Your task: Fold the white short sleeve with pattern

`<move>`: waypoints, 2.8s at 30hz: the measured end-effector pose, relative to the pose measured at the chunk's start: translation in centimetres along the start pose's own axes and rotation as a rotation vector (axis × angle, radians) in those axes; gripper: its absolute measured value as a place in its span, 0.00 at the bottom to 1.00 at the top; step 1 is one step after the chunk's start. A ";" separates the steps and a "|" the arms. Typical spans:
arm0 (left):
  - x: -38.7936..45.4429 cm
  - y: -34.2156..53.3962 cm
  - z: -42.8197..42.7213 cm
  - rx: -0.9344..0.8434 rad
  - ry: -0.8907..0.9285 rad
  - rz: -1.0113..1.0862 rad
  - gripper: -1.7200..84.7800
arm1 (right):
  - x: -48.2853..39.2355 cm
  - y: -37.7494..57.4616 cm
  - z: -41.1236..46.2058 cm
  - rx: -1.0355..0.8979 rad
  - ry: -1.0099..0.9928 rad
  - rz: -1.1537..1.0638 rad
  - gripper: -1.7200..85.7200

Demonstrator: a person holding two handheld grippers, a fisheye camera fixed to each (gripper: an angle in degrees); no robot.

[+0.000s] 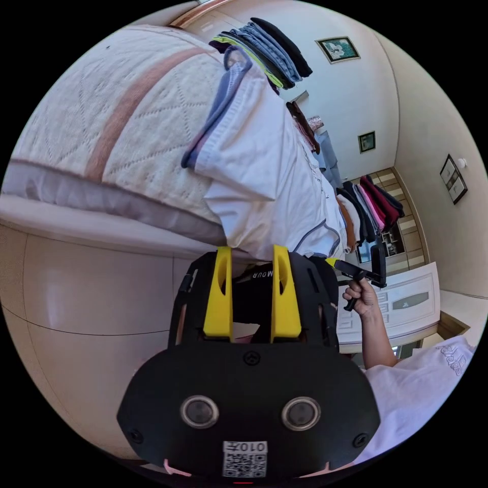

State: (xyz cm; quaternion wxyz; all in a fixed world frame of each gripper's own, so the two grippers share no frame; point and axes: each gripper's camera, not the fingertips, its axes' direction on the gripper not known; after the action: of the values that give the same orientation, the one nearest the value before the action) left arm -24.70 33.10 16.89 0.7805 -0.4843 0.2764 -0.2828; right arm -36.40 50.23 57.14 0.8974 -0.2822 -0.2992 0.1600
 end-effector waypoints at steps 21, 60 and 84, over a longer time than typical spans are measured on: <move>17.3 -9.8 -5.3 -0.003 -0.461 0.516 0.10 | -5.5 -9.1 -13.5 0.233 0.233 -0.306 0.11; 41.0 4.2 -5.2 0.224 -0.458 0.922 0.02 | -15.7 3.8 -24.0 0.574 0.290 -0.396 0.06; 65.9 26.3 -27.0 0.728 -0.437 1.289 0.02 | -39.7 26.5 -46.5 1.205 0.561 -0.737 0.06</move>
State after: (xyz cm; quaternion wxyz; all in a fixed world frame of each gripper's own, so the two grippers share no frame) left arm 6.07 -20.04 -27.73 0.9378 0.0148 0.2332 0.2567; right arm -40.89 33.91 -7.31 0.9340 0.3450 0.0045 -0.0923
